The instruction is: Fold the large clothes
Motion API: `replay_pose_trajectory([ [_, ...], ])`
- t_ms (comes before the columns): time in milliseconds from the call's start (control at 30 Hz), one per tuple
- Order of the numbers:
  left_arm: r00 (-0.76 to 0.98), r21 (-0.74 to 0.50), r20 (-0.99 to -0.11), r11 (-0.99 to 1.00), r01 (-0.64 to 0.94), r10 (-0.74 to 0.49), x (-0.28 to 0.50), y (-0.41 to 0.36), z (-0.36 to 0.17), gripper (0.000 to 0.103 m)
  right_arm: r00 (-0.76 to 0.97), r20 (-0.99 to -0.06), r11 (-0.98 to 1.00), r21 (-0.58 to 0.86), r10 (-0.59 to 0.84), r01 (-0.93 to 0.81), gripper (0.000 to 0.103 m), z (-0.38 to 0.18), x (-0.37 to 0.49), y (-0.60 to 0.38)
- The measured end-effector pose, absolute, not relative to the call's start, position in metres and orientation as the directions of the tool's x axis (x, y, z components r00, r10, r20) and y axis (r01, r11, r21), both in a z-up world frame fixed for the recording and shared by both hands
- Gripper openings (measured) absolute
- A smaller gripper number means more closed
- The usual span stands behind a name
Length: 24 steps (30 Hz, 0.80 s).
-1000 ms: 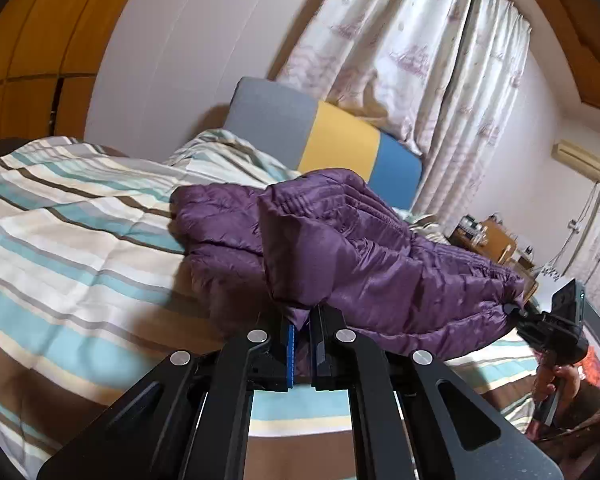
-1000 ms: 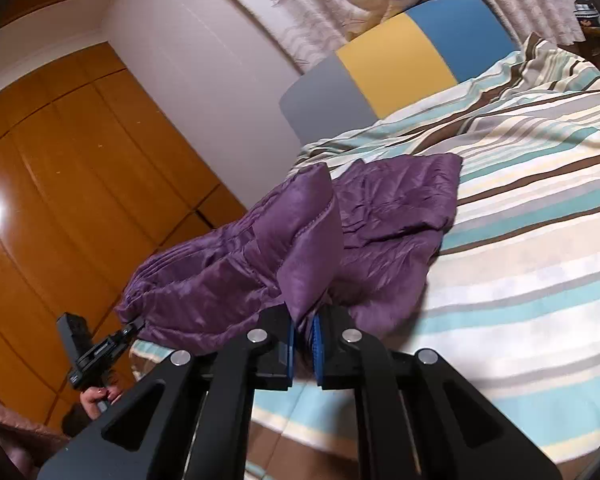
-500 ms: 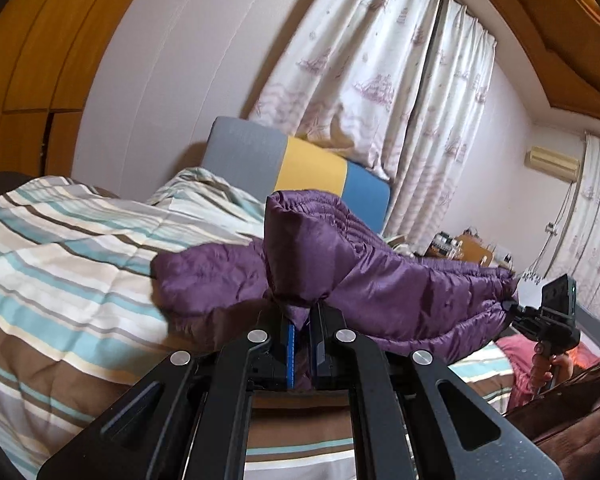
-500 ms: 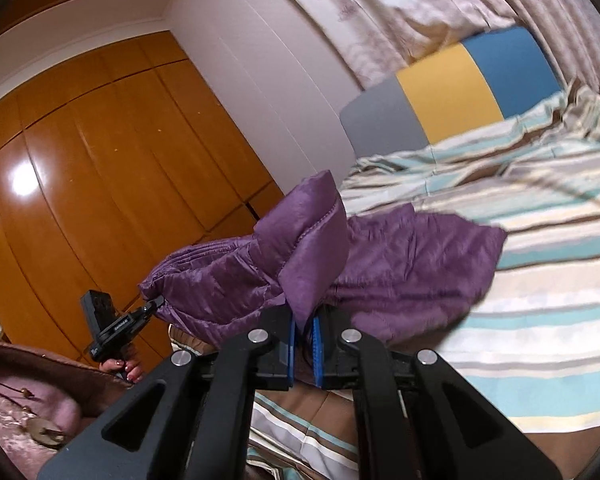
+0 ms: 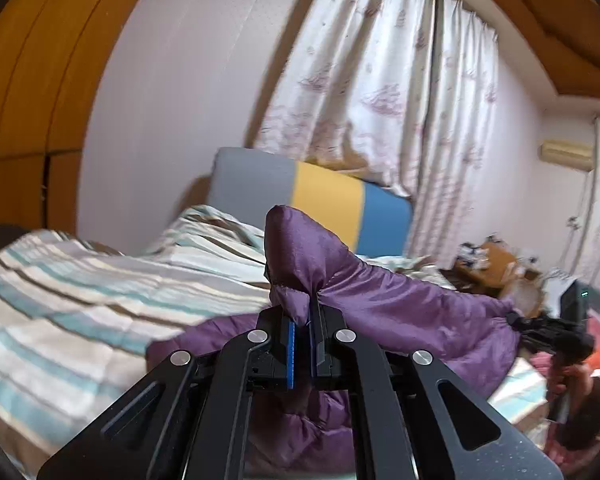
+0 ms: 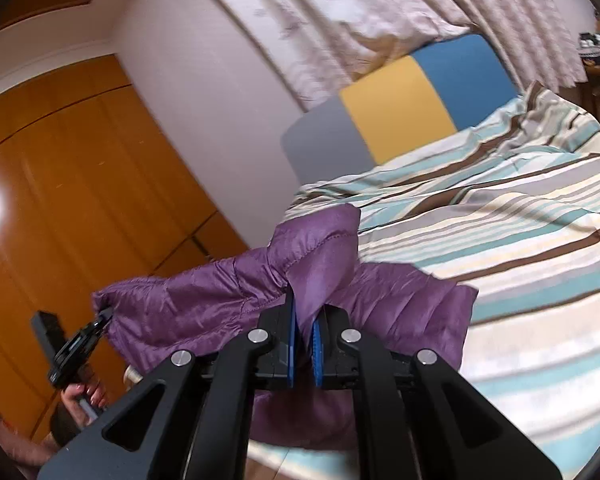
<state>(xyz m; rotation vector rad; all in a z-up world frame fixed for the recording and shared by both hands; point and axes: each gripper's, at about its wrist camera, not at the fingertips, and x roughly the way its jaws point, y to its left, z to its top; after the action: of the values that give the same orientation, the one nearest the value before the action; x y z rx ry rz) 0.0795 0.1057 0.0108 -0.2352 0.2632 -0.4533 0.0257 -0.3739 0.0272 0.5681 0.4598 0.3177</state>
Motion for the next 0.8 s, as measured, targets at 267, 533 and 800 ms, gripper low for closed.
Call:
replay_pose_trajectory([
  [267,0.904,-0.267,-0.280,0.931,0.250,-0.323,0.179,0.076,-0.023,0.005,0.881,-0.397,0.838,0.545,0.256,0.002,0.006,-0.002,0.117,-0.375],
  [533,0.885,-0.255,-0.411,0.959,0.120,-0.220,0.241,0.053,-0.072,0.005,0.844,-0.524,0.865,0.470,0.111,0.178,0.007,-0.066,0.187,-0.371],
  [800,0.843,-0.275,-0.503,0.960,0.056,-0.193,0.272,0.048,-0.113,0.005,0.798,-0.603,0.899,0.355,0.009,0.258,0.013,-0.117,0.217,-0.368],
])
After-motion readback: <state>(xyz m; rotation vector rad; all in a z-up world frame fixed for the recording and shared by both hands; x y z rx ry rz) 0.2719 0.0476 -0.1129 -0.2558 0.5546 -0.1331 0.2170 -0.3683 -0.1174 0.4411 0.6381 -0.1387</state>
